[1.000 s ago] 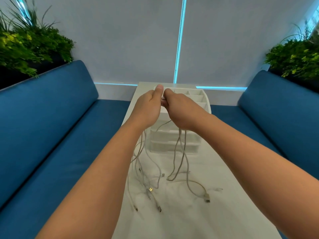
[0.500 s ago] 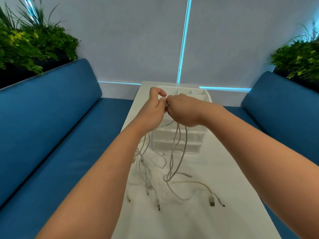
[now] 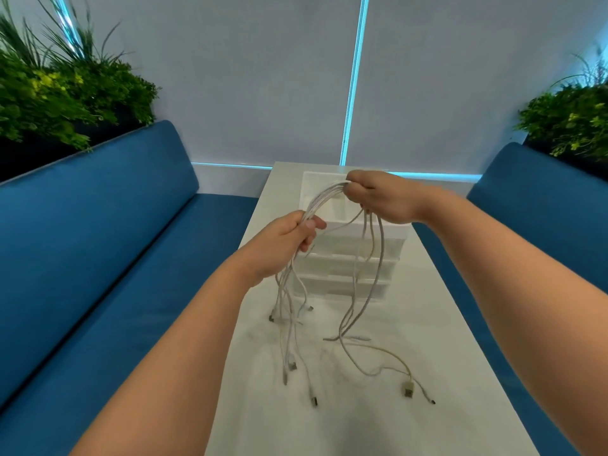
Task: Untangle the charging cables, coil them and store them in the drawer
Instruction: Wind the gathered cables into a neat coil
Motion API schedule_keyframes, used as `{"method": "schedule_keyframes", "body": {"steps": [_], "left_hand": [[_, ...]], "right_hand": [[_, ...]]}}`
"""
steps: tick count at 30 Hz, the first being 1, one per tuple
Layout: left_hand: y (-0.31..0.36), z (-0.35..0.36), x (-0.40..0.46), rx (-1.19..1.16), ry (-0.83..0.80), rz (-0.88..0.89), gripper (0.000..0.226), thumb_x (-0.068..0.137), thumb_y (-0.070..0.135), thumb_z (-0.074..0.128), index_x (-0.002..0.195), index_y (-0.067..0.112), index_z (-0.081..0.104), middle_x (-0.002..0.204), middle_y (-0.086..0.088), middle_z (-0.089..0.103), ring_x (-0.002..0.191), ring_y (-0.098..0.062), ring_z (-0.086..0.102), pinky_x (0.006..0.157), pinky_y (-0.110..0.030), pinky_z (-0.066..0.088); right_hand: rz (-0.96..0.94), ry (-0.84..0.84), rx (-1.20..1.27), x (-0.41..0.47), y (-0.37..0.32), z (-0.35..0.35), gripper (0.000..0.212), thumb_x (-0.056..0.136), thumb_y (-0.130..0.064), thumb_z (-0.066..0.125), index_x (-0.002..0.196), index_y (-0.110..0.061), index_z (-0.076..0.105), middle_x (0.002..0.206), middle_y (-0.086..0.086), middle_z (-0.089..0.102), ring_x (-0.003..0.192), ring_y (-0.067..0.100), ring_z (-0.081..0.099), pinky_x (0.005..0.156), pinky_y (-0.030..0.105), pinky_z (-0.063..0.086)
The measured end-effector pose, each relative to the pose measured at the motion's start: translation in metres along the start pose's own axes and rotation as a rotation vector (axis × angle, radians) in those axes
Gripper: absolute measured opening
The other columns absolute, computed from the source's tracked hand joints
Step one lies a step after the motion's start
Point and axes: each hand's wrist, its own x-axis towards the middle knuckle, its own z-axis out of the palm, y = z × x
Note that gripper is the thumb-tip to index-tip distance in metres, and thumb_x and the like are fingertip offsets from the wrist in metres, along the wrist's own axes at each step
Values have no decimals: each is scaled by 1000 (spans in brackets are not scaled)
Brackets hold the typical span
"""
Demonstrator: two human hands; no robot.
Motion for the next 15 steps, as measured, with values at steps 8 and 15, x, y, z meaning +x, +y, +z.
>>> {"method": "schedule_keyframes", "body": {"steps": [8, 15], "left_hand": [[-3, 15, 7, 161, 9, 5, 27, 107, 37, 31, 93, 26, 52, 86, 5, 49, 77, -12, 44, 70, -27, 39], [17, 17, 13, 340, -81, 14, 31, 104, 9, 33, 128, 8, 52, 116, -7, 62, 107, -21, 57, 93, -32, 47]], "right_hand": [[95, 5, -294, -3, 6, 1, 58, 91, -26, 56, 145, -12, 38, 142, 12, 46, 130, 30, 40, 108, 41, 33], [-21, -47, -663, 4, -32, 47, 44, 87, -25, 57, 126, -12, 43, 92, 2, 57, 86, 24, 51, 83, 37, 42]]}}
